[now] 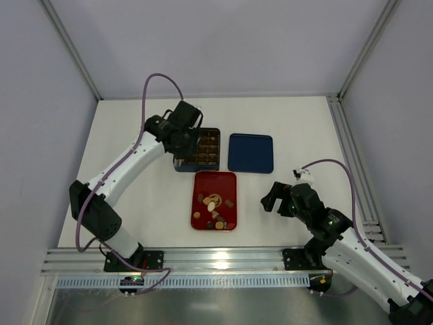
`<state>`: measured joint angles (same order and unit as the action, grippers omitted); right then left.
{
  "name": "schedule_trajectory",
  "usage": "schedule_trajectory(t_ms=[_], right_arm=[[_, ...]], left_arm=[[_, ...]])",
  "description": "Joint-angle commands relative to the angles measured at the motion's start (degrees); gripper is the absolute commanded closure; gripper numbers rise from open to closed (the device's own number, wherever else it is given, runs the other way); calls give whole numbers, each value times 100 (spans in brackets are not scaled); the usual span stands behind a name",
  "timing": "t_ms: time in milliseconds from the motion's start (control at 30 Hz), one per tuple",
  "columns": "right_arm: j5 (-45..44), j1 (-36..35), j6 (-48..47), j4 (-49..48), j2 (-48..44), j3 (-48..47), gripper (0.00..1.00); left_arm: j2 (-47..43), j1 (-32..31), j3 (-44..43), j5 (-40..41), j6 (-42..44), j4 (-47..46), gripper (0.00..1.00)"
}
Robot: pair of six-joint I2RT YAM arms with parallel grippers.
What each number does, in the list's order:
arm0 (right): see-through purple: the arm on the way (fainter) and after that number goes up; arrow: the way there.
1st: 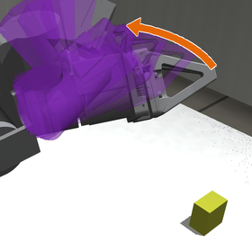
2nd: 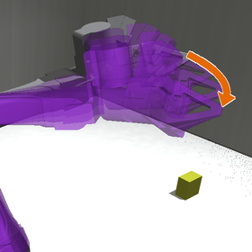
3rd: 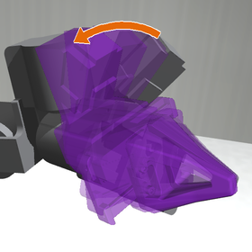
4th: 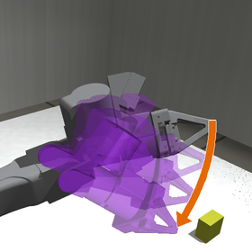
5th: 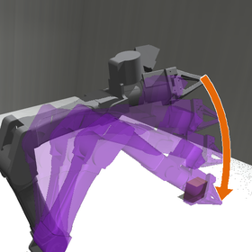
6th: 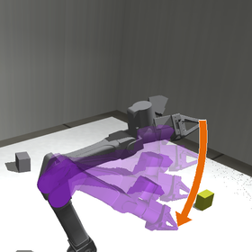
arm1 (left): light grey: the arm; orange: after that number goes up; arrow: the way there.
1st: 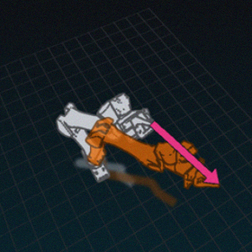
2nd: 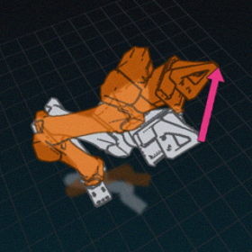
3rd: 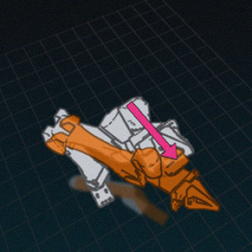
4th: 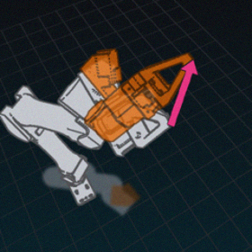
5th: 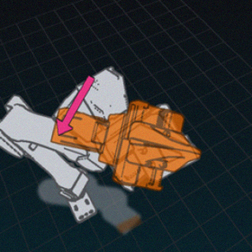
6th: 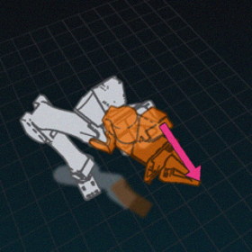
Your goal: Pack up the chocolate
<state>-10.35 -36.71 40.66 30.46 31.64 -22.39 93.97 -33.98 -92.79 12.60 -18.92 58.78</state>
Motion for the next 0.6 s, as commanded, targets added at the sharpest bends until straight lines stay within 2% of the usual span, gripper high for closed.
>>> schedule_trajectory(t_ms=[0, 267, 567], right_arm=[[-55, -21, -50, -136, 18, -178, 0], [-37, -21, -24, -145, 0, -90, 0], [-11, -21, 20, -242, -35, 7, 0]], left_arm=[[-651, -302, 296, -170, -94, 54, 60], [-1802, -1197, 1359, -197, -542, 81, 60], [-2568, -2375, 2212, -258, -1070, 414, 59]])
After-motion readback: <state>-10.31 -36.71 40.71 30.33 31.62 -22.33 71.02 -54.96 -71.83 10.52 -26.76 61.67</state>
